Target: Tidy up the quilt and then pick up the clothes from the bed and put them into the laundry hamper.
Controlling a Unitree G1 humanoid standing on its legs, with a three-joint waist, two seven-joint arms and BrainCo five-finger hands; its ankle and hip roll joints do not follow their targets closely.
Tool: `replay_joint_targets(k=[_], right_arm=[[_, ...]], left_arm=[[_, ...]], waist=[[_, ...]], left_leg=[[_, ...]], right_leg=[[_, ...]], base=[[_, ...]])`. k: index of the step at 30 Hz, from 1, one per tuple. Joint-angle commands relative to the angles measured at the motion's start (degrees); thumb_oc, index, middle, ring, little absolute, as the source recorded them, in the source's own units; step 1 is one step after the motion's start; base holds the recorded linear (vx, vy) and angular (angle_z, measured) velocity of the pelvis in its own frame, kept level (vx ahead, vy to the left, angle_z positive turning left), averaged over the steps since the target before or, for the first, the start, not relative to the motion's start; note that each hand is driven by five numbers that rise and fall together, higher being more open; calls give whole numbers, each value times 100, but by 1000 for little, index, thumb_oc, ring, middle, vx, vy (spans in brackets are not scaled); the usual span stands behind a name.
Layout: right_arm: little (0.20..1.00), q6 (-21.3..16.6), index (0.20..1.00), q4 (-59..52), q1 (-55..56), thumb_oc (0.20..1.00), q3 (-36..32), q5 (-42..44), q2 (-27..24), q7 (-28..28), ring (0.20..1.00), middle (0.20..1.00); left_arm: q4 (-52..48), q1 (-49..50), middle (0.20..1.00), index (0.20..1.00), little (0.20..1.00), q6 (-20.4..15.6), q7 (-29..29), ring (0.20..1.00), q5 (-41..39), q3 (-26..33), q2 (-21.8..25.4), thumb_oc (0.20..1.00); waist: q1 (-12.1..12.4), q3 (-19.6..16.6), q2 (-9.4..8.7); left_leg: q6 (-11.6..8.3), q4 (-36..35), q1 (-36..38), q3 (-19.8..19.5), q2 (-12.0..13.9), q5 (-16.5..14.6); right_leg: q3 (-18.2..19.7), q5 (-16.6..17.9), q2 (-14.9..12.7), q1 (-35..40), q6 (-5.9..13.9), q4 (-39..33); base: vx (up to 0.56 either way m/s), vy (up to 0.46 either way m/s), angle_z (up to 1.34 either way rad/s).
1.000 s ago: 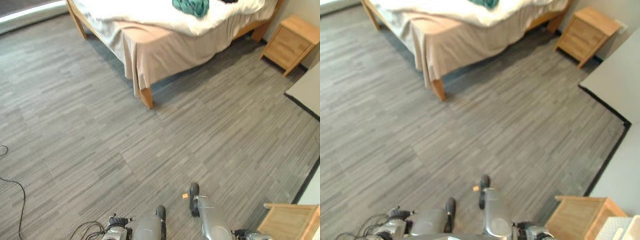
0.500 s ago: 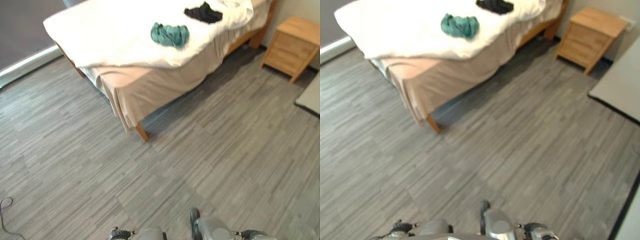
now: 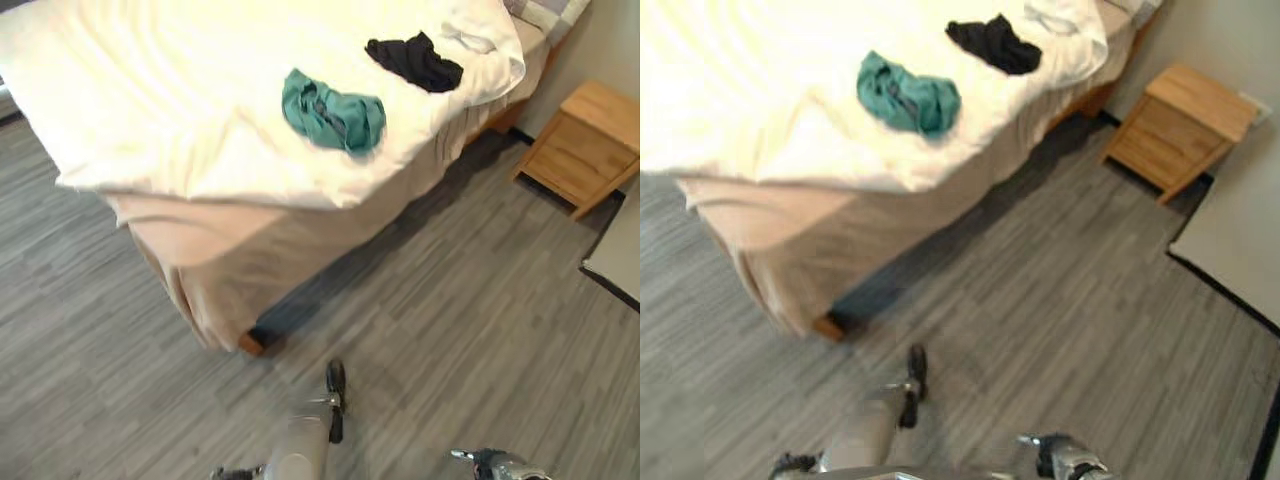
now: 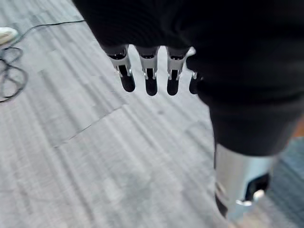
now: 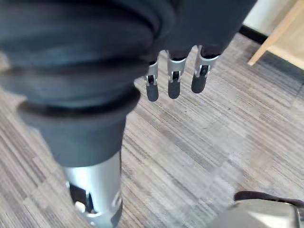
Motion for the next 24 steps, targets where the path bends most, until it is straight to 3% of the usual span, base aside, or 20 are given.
replay_joint_targets(k=[1, 3, 4, 7, 9, 11, 12, 13, 15, 18, 19, 20, 21, 22, 24], right_arm=[[1000, -139, 1000, -321, 70, 1000, 132, -237, -115, -58, 1000, 1000], [1000, -157, 1000, -304, 50, 1000, 186, -199, -80, -81, 1000, 1000], [1000, -184, 1000, -255, -64, 1000, 305, -145, 3, -122, 1000, 1000], [1000, -106, 1000, -238, -222, 1000, 547, -201, 63, -111, 1000, 1000], [1000, 19, 1000, -266, -228, 1000, 602, -231, 27, -121, 1000, 1000], [1000, 181, 1000, -281, -259, 1000, 632, -426, -67, -34, 1000, 1000], [1000, 196, 1000, -238, -252, 1000, 682, -601, -94, 18, 1000, 1000], [1000, 206, 1000, -229, -244, 1000, 700, -547, -94, -1, 1000, 1000], [1000, 235, 1000, -214, -202, 1000, 681, -149, -113, -197, 1000, 1000], [1000, 270, 1000, -260, -158, 1000, 445, 219, -181, -347, 1000, 1000], [1000, 299, 1000, -263, -180, 1000, 306, 135, -242, -359, 1000, 1000], [1000, 313, 1000, -263, -186, 1000, 299, 118, -247, -350, 1000, 1000], [1000, 349, 1000, -262, -165, 1000, 272, 48, -261, -284, 1000, 1000], [1000, 354, 1000, -263, -160, 1000, 272, 42, -263, -273, 1000, 1000], [1000, 361, 1000, -279, -89, 1000, 276, -28, -266, -137, 1000, 1000]], left_arm=[[-88, 66, 1000, 1000, 1000, -254, 30, 1000, 72, -150, -164, 1000], [-144, 51, 1000, 1000, 1000, -312, 3, 1000, 10, -169, -79, 1000], [-255, -18, 1000, 1000, 1000, -428, 5, 1000, 103, -201, 101, 1000], [-293, -212, 1000, 1000, 1000, -584, 139, 1000, 397, -302, 245, 1000], [-344, -302, 1000, 1000, 1000, -595, 318, 1000, 668, -386, 225, 1000], [-405, -383, 1000, 1000, 1000, -585, 723, 1000, 40, -373, 140, 1000], [-448, -395, 1000, 1000, 1000, -588, 1061, 1000, -869, -280, 87, 1000], [-458, -405, 1000, 1000, 1000, -549, 1122, 1000, -1023, -205, 60, 1000], [-411, -472, 1000, 1000, 1000, -293, 1693, 1000, -2164, 227, -83, 1000], [-228, -447, 1000, 1000, 1000, -279, 2217, 1000, -2214, 558, -243, 1000], [-17, -258, 1000, 1000, 1000, -1030, 2236, 1000, -2456, 1000, -219, 1000], [-3, -233, 1000, 1000, 1000, -1202, 2205, 1000, -2383, 1047, -204, 1000], [-93, -192, 1000, 1000, 1000, -1811, 2199, 1000, -2064, 1207, -193, 1000], [-105, -189, 1000, 1000, 1000, -1859, 2202, 1000, -2038, 1217, -195, 1000], [-480, -184, 1000, 1000, 1000, -2519, 2432, 1000, -1431, 1251, -157, 1000]], waist=[[-196, -161, 614], [-247, -94, 629], [-288, 40, 617], [-478, 161, 352], [-583, 157, 308], [-599, 106, 265], [-596, 65, 229], [-594, 52, 212], [-626, 6, 113], [-674, 9, 52], [-641, 15, 16], [-631, 14, 14], [-606, -13, 15], [-606, -14, 16], [-602, -72, 47]], left_leg=[[-592, -492, 500, -799, 476, -227], [-573, -482, 691, -943, 439, -291], [-601, -616, 1059, -1441, 379, -386], [-587, -1075, 1486, -2090, 96, -564], [-608, -1373, 1665, -2284, 41, -541], [-707, -1590, 1757, -2383, 89, -421], [-769, -1573, 1758, -2335, 168, -408], [-790, -1549, 1751, -2298, 205, -411], [-906, -1393, 1710, -2013, 444, -413], [-1090, -1310, 1667, -1500, 836, -298], [-1236, -1275, 1574, -1361, 1017, -225], [-1246, -1279, 1576, -1366, 1025, -223], [-1267, -1344, 1624, -1377, 1052, -201], [-1269, -1355, 1635, -1379, 1054, -198], [-1298, -1448, 1690, -1368, 1081, -169]], right_leg=[[157, 1017, -268, -1945, 13, 479], [164, 1097, -214, -2260, -19, 96], [166, 1053, -16, -2432, -64, -1264], [609, 1328, 287, -2311, 123, -3738], [939, 1417, 474, -2215, 213, -4235], [1144, 1465, 520, -1956, 242, -4543], [1121, 1451, 501, -1843, 272, -4574], [1129, 1420, 500, -1784, 269, -4582], [962, 1313, 436, -1563, 251, -4639], [595, 1215, 317, -1302, 215, -4762], [563, 1178, 305, -1126, 179, -4928], [564, 1175, 306, -1107, 173, -4943], [542, 1179, 313, -1047, 155, -5016], [537, 1180, 313, -1036, 153, -5024], [490, 1171, 299, -976, 152, -5088]], base=[[331, 116, 18], [277, -57, 31], [284, -219, 40], [308, -319, 95], [249, -140, 138], [259, -131, 123], [227, -150, 112], [217, -168, 107], [188, -212, 108], [101, -185, 154], [87, -117, 169], [130, -124, 100], [78, -49, 12], [90, -49, -8], [95, -31, -21]])
